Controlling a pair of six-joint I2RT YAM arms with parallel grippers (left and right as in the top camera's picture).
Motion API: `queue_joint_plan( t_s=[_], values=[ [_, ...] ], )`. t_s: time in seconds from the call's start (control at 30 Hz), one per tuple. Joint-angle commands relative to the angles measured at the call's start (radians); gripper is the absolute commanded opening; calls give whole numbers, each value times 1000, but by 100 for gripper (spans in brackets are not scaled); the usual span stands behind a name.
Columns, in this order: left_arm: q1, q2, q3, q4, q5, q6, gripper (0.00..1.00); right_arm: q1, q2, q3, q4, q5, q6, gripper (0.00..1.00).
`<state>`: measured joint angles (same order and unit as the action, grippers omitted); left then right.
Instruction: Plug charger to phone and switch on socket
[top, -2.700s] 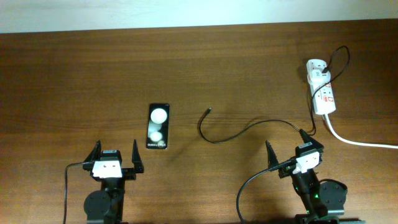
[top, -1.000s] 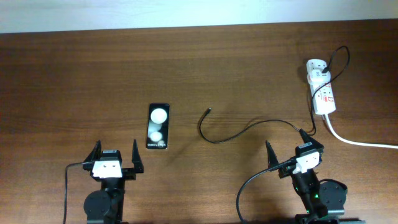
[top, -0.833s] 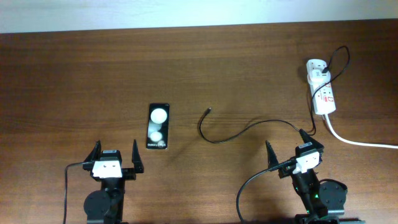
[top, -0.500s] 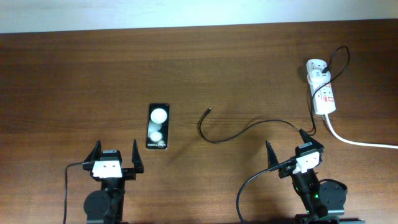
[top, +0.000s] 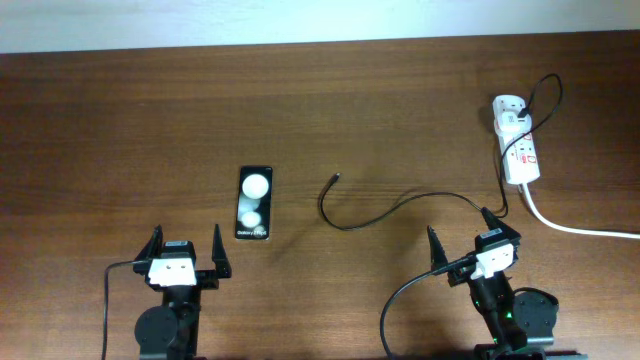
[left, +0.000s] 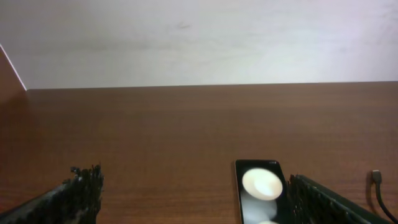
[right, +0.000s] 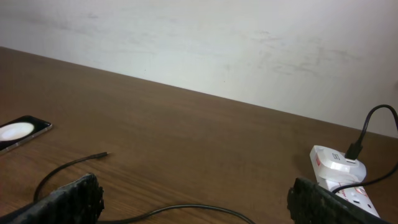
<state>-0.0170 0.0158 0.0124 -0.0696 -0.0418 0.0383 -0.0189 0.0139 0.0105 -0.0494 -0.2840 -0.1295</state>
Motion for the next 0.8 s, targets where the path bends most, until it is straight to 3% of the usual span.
queue_joint_plan(
  t_s=[0.0, 0.17, 0.5, 0.77],
  values=[
    [5, -10, -3, 80, -3, 16, 99, 6, -8, -5, -6, 8, 6, 99],
    [5, -10, -3, -9, -2, 16, 99, 6, -8, -5, -6, 8, 6, 99],
    [5, -5, 6, 49, 106, 9, 99, 6, -8, -5, -6, 8, 6, 99],
    [5, 206, 185, 26, 114, 1, 99, 6, -8, -5, -6, 8, 6, 99]
  ],
)
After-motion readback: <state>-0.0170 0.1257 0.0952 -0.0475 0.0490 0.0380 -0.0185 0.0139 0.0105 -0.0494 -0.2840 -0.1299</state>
